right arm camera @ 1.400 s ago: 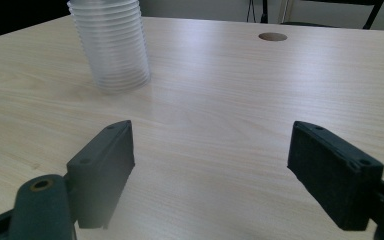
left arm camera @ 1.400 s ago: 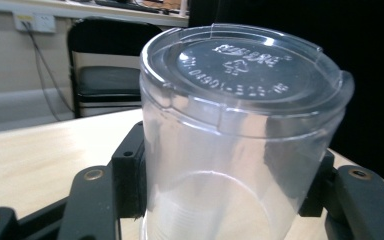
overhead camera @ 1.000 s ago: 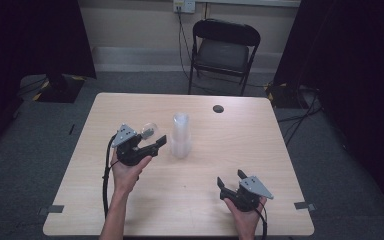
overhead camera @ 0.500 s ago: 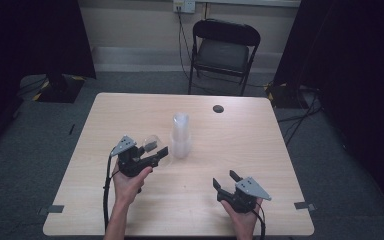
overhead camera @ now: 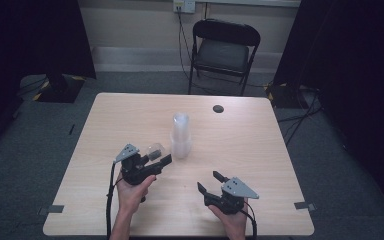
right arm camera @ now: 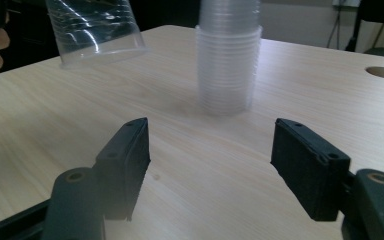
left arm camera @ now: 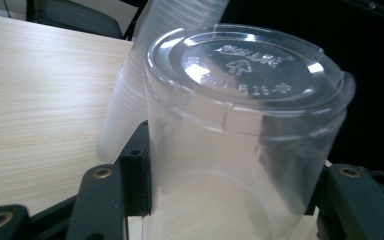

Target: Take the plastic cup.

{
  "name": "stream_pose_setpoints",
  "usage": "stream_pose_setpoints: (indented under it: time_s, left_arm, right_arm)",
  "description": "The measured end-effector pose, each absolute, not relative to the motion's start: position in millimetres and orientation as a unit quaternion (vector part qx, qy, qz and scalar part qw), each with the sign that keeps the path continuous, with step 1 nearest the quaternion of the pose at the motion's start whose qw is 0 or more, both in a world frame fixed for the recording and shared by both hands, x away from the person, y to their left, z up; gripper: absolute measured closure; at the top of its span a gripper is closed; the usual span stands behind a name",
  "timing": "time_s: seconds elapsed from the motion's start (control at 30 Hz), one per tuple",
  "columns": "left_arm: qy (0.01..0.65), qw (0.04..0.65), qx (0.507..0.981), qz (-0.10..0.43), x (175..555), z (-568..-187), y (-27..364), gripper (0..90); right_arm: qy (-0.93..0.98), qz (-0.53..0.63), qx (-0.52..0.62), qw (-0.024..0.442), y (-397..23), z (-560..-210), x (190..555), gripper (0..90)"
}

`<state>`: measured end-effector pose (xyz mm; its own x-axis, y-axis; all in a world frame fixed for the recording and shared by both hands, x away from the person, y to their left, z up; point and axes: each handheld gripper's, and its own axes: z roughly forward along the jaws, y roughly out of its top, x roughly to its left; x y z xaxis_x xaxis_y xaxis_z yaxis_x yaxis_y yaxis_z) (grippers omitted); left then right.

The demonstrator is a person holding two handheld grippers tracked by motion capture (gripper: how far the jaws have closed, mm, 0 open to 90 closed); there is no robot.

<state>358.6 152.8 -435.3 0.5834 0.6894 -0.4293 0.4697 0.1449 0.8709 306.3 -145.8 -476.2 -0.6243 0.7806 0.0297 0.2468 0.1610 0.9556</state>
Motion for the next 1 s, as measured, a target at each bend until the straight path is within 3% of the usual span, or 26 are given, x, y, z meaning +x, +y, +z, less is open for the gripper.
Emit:
stream_pose_setpoints:
  time_s: [0.3, 0.57, 1.0]
  left_arm:
    - [0.450, 0.615, 0.645, 0.054, 354, -436, 145, 43.7]
    - [0.453, 0.638, 0.622, 0.010, 352, -439, 144, 43.0]
    - [0.465, 0.643, 0.608, -0.015, 350, -436, 142, 42.9]
  right_arm:
    - [0.741, 0.549, 0.314, 0.225, -124, -469, 312, 32.2]
    - [0.751, 0.547, 0.287, 0.234, -109, -467, 316, 37.1]
    - [0.735, 0.570, 0.262, 0.256, -99, -463, 317, 44.3]
